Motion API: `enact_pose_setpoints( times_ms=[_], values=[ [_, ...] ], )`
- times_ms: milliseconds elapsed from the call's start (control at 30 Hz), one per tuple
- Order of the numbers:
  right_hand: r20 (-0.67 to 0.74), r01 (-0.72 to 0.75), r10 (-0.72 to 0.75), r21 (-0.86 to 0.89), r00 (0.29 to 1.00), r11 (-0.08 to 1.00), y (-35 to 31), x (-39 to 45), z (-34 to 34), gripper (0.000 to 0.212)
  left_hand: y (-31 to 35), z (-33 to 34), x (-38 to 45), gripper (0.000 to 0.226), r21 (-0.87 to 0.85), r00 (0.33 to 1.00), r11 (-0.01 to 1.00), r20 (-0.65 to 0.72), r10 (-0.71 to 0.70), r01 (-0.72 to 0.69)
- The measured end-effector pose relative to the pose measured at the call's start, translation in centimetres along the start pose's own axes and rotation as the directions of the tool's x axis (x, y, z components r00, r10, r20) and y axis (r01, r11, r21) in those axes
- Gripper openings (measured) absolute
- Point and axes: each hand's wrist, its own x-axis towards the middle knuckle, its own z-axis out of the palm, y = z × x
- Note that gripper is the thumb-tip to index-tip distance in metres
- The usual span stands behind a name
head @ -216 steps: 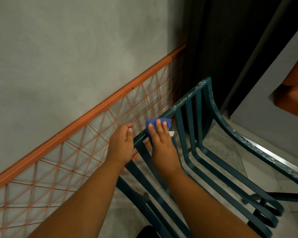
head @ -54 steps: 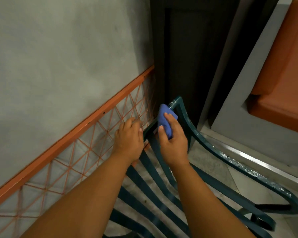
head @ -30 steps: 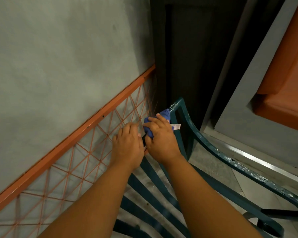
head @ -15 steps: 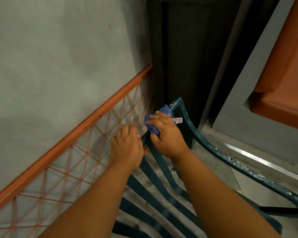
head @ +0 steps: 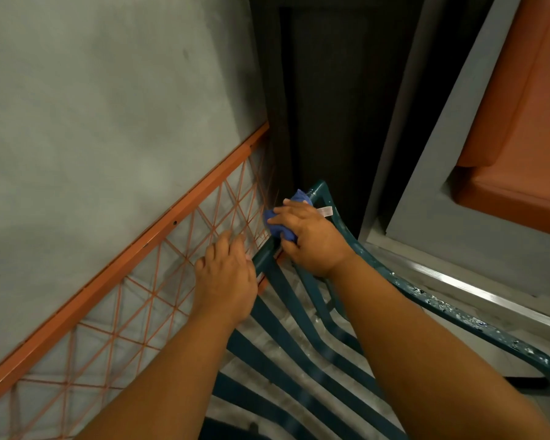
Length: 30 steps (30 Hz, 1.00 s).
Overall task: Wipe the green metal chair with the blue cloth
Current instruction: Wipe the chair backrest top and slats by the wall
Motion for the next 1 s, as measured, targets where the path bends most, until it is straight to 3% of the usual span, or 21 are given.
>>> enact_pose_setpoints(
  times_ms=[167, 267, 367, 467, 600, 767, 900, 1000],
  values=[
    [-0.104, -0.244, 0.236, -0.076, 0.966, 0.967, -1.2, 1.9, 1.5, 0.022, -0.1, 0.0, 0.0, 0.044, -0.015, 1.0, 1.0, 0.016, -0.004, 0.004],
    [-0.124, -0.123, 0.118, -0.034, 0.985, 0.992, -1.4, 0.8, 1.9, 0.024, 0.0, -0.1, -0.1, 0.044, 0.0, 1.0, 1.0, 0.012, -0.005, 0.005],
    [-0.025, -0.018, 0.018, -0.008, 1.0, 1.0, 0.0, 1.4, 0.2, 0.022, 0.1, -0.2, -0.1, 0.044, 0.012, 1.0, 1.0, 0.012, -0.003, 0.003],
    [0.035, -0.061, 0.067, -0.156, 0.997, 0.986, 1.0, 3.3, -0.8, 0.019, 0.0, -0.2, 0.0, 0.046, 0.006, 1.0, 1.0, 0.008, 0.004, -0.005],
    [0.083, -0.208, 0.258, -0.385, 0.963, 0.899, 0.2, 5.3, -0.8, 0.027, 0.0, -0.1, -0.1, 0.044, 0.01, 1.0, 1.0, 0.006, 0.003, -0.003],
    [0.315, -0.049, 0.18, -0.381, 0.932, 0.923, 0.4, 6.2, -2.0, 0.024, 0.0, -0.2, -0.2, 0.043, 0.008, 1.0, 1.0, -0.002, 0.001, -0.001],
    [0.222, -0.144, 0.291, -0.51, 0.931, 0.848, 0.5, 6.9, -1.5, 0.033, 0.0, -0.1, -0.1, 0.042, 0.01, 1.0, 1.0, 0.001, 0.002, -0.002],
    [0.164, -0.113, 0.221, -0.5, 0.961, 0.859, -0.2, 6.3, 0.1, 0.032, 0.1, -0.2, -0.2, 0.041, 0.017, 1.0, 1.0, 0.003, -0.007, 0.007]
  ],
)
